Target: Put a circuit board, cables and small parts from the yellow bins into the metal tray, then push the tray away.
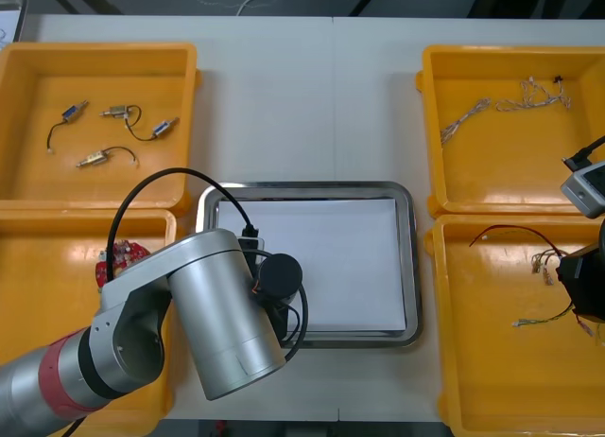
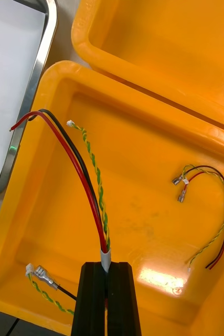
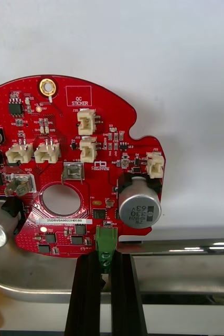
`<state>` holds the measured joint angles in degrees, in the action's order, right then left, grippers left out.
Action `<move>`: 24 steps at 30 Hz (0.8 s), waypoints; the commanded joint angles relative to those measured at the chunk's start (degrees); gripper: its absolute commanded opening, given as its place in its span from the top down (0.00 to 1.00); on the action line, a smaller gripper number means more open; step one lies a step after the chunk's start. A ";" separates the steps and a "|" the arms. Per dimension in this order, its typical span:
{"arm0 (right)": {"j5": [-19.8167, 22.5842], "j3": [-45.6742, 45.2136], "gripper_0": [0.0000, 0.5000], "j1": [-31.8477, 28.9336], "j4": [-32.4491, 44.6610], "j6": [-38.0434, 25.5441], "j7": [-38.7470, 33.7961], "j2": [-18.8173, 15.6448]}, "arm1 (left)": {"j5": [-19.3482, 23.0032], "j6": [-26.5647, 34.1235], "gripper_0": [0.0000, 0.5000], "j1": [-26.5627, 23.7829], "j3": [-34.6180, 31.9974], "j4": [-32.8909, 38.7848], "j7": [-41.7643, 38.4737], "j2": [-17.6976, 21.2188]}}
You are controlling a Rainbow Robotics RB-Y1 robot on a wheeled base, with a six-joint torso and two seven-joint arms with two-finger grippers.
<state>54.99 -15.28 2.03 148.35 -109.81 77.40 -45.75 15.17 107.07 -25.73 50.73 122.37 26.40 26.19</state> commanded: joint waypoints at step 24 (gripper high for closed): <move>-0.32 0.42 1.00 0.96 1.65 -0.19 2.58 -1.89 | -3.57 -1.16 0.20 1.48 1.82 -0.11 5.51 -2.55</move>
<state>54.99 -15.28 2.03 148.35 -109.81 77.40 -45.75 12.23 106.01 -25.34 52.08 120.47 26.58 25.43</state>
